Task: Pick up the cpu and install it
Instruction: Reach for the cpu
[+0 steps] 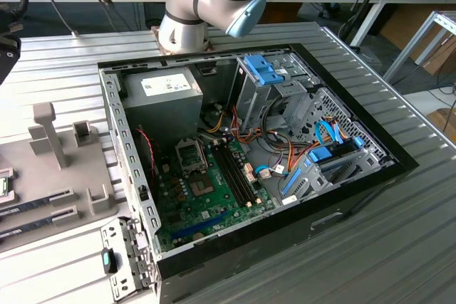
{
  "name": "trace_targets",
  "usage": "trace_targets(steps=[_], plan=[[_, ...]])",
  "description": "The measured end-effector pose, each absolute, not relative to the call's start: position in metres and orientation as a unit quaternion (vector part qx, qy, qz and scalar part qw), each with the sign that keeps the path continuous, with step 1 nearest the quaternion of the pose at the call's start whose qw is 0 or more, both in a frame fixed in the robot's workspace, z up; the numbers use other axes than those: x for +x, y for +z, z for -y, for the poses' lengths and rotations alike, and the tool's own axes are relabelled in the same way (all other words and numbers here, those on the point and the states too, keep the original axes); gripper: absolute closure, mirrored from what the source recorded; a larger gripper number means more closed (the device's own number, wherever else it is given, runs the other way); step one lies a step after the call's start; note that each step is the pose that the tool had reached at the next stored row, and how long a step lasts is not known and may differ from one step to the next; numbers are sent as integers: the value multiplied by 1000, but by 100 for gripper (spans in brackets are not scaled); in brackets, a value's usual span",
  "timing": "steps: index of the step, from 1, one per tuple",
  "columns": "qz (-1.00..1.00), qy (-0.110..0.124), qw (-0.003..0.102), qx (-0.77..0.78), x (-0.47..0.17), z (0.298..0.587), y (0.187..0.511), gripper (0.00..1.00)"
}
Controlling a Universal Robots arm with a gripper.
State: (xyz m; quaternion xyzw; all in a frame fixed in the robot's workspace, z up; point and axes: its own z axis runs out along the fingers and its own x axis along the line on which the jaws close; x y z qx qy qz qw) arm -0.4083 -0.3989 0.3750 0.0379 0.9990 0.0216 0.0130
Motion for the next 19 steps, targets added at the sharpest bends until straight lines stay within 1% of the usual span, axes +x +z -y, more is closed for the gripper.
trace_targets(steps=[19], plan=[[-999,22,13,38,-412,399,370,89]])
